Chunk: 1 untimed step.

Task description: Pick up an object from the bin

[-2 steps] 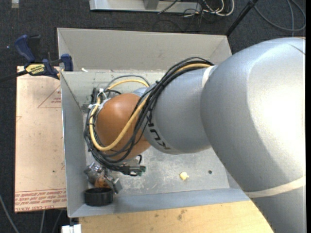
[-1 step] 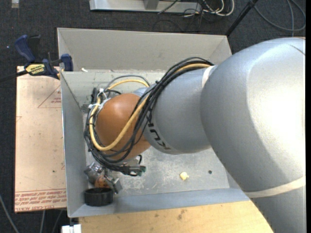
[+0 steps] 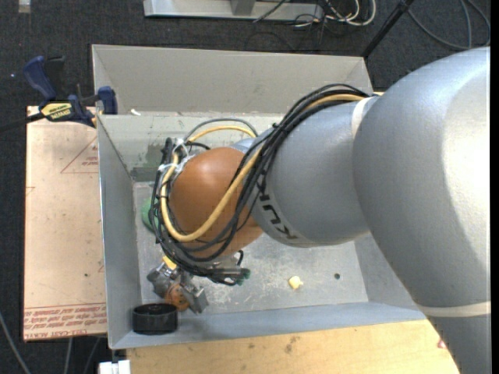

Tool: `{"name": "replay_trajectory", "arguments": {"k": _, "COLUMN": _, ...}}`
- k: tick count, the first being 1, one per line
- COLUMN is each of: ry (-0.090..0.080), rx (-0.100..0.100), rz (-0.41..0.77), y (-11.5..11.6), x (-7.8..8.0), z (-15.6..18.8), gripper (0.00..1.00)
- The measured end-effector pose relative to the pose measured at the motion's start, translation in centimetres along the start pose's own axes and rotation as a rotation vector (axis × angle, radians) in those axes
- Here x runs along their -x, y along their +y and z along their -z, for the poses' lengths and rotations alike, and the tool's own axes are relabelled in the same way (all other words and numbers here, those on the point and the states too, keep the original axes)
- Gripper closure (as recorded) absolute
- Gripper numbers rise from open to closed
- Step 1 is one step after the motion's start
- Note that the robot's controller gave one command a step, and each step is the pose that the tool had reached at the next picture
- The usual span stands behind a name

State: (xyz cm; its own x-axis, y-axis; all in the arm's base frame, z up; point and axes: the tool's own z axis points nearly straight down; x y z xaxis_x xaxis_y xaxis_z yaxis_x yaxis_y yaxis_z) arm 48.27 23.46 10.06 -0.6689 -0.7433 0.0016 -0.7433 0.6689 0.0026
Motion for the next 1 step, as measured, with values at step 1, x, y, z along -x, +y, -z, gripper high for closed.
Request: {"name": "replay_trajectory", "arguments": {"k": 1, "ry": -0.005, "rx": -0.002, "rz": -0.04, "y": -1.27, "x": 1.21, "z": 0.93, "gripper": 1.0}}
